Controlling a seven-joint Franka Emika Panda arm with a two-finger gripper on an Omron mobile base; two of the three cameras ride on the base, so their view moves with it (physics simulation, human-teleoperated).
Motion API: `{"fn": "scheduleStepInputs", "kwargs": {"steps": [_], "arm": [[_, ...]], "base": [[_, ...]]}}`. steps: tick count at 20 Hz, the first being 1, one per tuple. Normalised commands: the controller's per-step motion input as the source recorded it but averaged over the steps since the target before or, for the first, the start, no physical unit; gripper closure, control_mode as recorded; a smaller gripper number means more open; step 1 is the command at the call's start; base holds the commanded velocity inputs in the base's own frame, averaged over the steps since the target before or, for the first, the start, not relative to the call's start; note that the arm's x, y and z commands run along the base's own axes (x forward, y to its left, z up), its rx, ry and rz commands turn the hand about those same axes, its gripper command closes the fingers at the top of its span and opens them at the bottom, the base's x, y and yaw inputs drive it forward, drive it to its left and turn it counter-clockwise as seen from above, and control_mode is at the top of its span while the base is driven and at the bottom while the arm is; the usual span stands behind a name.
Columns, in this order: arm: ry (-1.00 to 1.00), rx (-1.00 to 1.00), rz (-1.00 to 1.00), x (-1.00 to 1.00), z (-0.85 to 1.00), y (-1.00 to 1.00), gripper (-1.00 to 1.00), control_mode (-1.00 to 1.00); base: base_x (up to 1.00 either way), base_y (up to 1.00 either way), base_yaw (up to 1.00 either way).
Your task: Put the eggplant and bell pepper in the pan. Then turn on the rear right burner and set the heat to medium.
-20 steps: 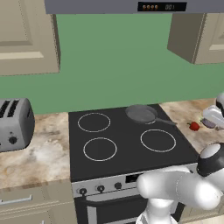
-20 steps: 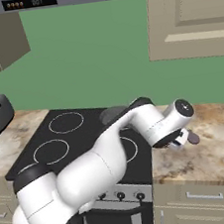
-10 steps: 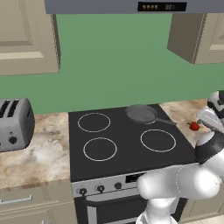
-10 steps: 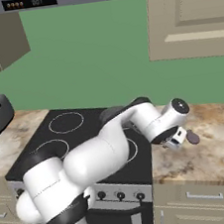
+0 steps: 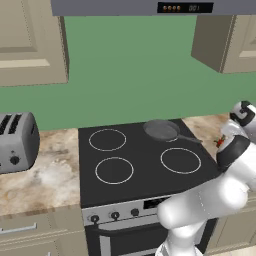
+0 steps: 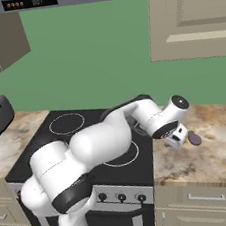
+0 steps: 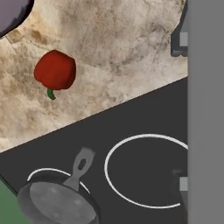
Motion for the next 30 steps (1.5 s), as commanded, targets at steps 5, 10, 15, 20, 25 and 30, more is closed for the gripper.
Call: {"fn": "scheduleStepInputs", "kwargs": {"steps": [5, 10, 15, 20, 25, 30], "arm": [[0.05, 0.00, -0.01, 0.26, -0.06, -0.13, -1.00, -1.00], [0.04, 0.00, -0.01, 0.17, -0.12, -0.18, -1.00, -1.00], [0.06, 0.00, -0.02, 0.13, -0.10, -0.14, -1.00, -1.00], [0.08, 0.00, -0.04, 0.12, -0.07, -0.08, -1.00, -1.00], [0.06, 0.00, -0.04, 0.11, -0.07, -0.02, -1.00, -1.00], [0.05, 0.00, -0.04, 0.07, -0.11, -0.04, -1.00, -1.00]], "base": [[0.00, 0.00, 0.00], [0.00, 0.00, 0.00], [0.00, 0.00, 0.00], [0.00, 0.00, 0.00], [0.00, 0.00, 0.00], [0.00, 0.00, 0.00]]}}
